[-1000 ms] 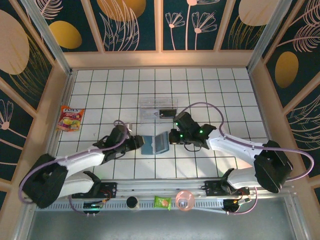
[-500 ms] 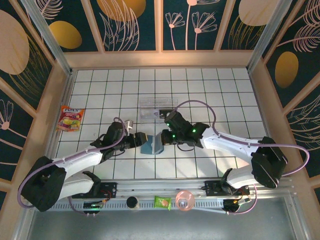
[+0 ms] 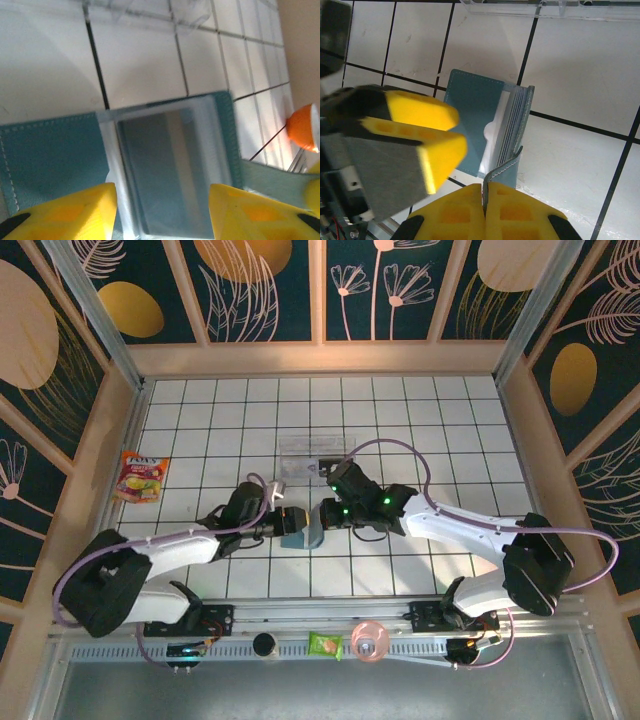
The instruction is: Take the credit cards out of the card holder
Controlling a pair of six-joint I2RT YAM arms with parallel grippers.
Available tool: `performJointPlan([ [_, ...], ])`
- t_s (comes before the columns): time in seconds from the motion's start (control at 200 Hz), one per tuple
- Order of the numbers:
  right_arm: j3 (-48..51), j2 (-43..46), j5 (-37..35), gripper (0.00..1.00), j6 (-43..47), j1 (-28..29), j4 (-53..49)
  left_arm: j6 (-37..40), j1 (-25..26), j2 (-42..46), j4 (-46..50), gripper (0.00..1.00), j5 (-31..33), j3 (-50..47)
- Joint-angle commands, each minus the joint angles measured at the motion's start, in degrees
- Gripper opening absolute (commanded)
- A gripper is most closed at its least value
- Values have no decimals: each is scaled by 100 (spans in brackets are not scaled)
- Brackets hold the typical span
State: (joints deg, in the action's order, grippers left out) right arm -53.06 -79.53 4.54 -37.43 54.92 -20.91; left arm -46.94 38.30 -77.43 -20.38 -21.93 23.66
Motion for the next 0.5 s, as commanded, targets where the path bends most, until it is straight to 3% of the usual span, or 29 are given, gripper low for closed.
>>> performJointPlan([
  [0.0, -260, -102, 58, 0, 143, 98, -37, -204, 28, -139, -584, 54, -169, -78],
  [0.165, -341, -131, 110, 0, 209, 150, -78, -320, 26, -203, -811, 60, -215, -218],
  [0.495, -214, -54, 12, 0, 113, 143, -98, -430, 27, -167, -900, 60, -163, -386],
])
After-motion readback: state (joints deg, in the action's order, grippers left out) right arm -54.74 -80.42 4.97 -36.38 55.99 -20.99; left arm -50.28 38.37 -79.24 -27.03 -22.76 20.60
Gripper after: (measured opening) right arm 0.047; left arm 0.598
